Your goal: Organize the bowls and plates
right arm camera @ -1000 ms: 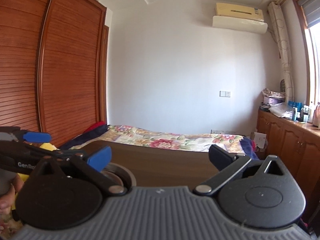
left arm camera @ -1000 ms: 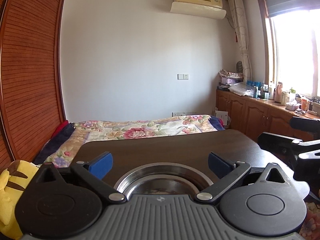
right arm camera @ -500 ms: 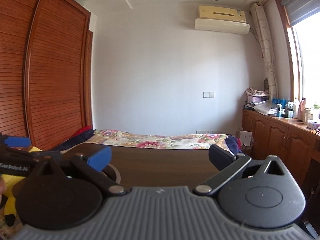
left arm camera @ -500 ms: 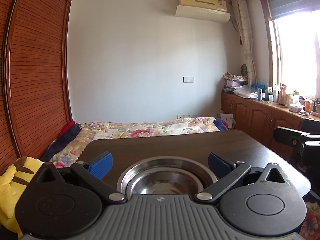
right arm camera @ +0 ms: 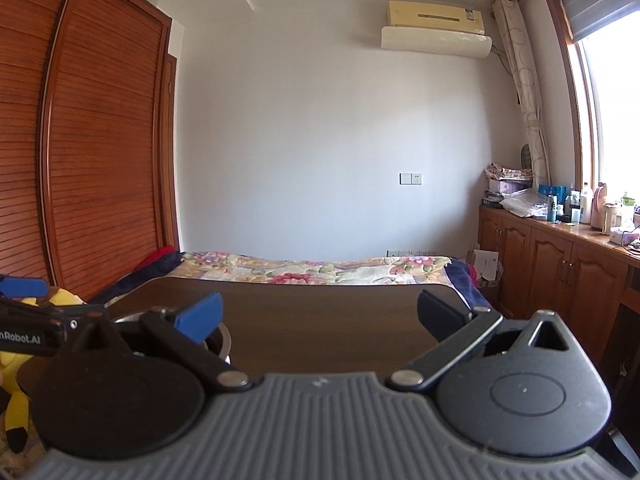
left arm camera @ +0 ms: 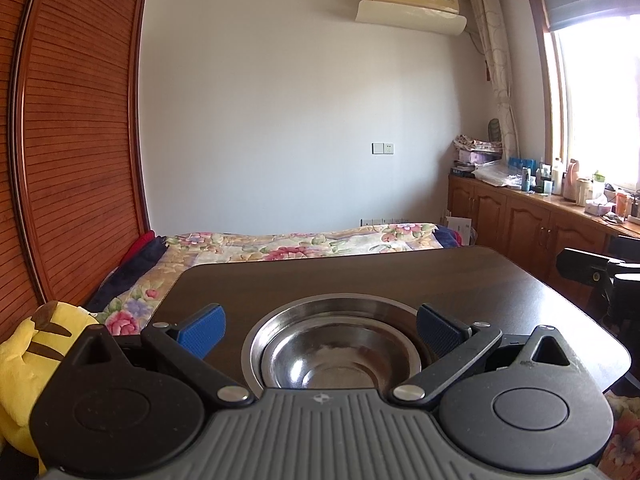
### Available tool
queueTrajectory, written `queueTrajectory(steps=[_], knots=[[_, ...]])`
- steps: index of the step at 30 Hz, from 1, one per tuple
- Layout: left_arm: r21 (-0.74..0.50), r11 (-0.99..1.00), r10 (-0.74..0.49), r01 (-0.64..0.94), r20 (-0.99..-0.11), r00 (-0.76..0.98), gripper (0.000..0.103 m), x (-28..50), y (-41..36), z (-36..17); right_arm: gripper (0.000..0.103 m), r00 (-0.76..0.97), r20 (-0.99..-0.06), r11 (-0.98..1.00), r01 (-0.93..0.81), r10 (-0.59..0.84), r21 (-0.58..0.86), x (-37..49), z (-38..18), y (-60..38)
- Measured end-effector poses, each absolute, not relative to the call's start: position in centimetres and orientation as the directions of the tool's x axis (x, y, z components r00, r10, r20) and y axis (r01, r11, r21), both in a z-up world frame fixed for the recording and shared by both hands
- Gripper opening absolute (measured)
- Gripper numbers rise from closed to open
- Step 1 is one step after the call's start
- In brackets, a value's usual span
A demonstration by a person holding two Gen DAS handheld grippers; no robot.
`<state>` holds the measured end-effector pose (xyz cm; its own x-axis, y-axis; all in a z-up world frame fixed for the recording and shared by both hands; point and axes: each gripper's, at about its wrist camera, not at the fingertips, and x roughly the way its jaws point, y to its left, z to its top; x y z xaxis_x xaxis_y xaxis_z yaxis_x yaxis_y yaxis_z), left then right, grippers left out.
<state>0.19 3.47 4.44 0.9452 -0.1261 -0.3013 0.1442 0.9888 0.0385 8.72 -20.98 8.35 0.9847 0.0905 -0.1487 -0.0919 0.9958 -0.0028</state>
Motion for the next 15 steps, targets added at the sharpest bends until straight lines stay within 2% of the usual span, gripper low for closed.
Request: queueTrajectory(steps=[15], knots=[[0.038, 0.989, -0.125, 0.143, -0.298, 0.946, 0.103, 0.30, 3.41, 4.44, 0.103, 0.984, -0.151, 0.996, -0.090, 0.089, -0.001, 8.48, 8.30, -21.48]])
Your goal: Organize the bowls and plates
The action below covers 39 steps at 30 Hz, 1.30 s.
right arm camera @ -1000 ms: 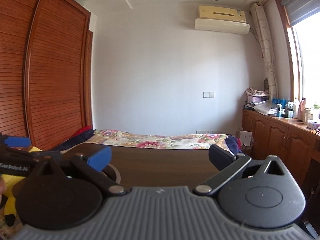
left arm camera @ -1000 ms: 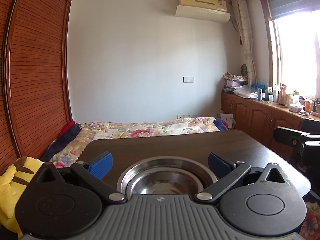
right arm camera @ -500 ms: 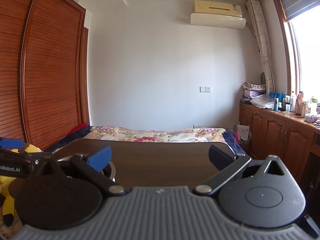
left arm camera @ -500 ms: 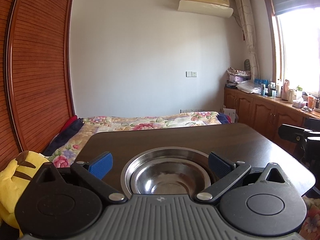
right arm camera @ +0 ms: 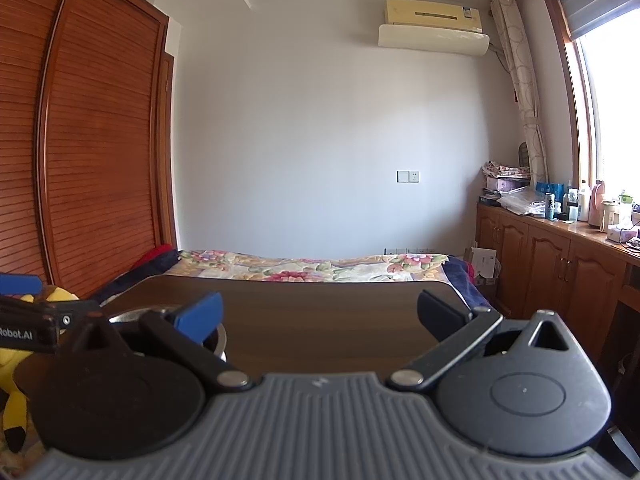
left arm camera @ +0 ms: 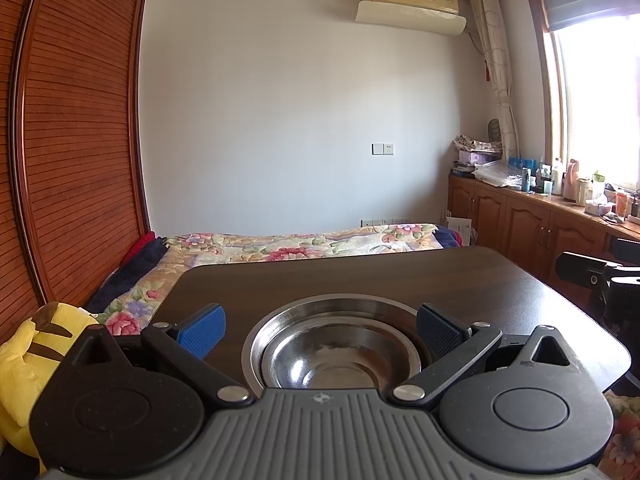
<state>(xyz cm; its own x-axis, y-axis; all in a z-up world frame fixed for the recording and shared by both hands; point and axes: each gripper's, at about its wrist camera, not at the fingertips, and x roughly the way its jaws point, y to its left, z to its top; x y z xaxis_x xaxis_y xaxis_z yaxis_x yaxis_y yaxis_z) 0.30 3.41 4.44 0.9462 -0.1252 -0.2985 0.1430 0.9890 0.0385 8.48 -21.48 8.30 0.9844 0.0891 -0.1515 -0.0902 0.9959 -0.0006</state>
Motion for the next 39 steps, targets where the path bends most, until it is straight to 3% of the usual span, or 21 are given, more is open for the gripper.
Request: queueTrajectory(steps=[39], knots=[[0.041, 0.989, -0.127, 0.145, -0.296, 0.947, 0.103, 0.01, 3.62, 4.33, 0.103, 0.984, -0.155, 0.996, -0.093, 0.092, 0.001, 8.58, 8.34, -21.79]])
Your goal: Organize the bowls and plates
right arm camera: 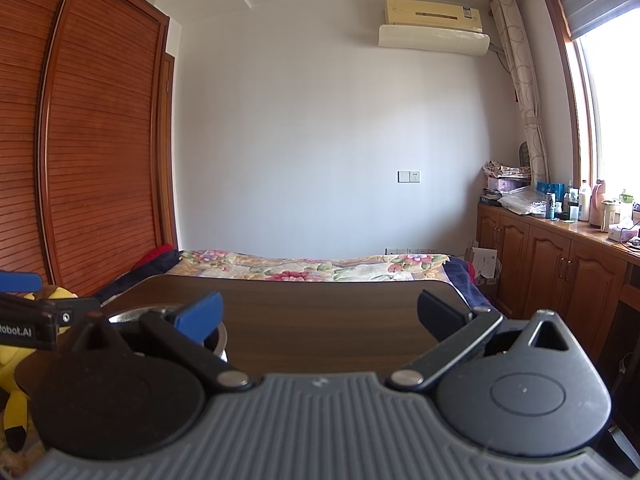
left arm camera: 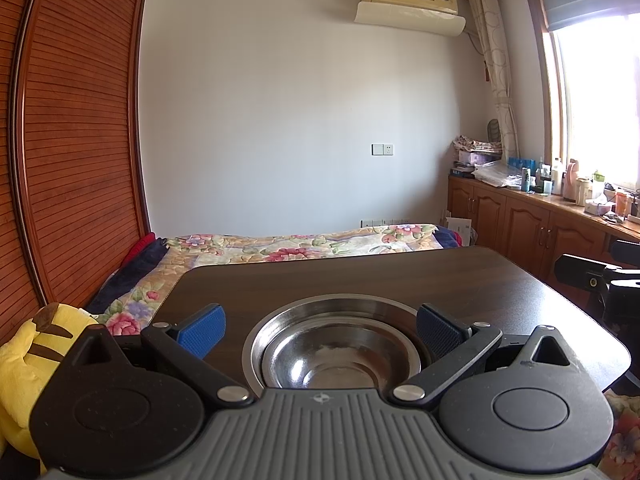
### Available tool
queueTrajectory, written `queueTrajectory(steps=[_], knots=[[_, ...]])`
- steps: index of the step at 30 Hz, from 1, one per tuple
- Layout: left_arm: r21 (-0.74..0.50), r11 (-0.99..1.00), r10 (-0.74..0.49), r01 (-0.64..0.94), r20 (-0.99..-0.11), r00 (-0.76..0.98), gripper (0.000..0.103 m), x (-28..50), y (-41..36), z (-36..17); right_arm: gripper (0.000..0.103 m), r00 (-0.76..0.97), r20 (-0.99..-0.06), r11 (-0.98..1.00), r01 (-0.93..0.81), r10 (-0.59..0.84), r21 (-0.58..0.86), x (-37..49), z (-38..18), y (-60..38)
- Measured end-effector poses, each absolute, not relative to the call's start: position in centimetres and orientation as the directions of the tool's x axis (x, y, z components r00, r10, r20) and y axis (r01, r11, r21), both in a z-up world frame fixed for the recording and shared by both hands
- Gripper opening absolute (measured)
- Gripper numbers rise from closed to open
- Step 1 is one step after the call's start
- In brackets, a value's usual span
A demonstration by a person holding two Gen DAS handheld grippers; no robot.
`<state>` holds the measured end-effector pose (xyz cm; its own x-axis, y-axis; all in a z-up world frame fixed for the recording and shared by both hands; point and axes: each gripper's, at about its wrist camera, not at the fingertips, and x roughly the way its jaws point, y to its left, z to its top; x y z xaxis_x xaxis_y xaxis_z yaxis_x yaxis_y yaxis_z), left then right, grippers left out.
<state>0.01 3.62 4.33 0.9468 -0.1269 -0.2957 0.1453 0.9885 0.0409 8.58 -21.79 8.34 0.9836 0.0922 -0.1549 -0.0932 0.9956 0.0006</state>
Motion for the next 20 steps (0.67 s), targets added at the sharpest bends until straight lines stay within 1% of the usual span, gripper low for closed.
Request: queueTrajectory(steps=[20], knots=[[0.037, 0.989, -0.128, 0.146, -0.299, 0.946, 0.103, -0.16, 3.65, 4.31, 0.103, 0.983, -0.162, 0.996, -0.091, 0.091, 0.002, 8.83, 8.31, -21.52]])
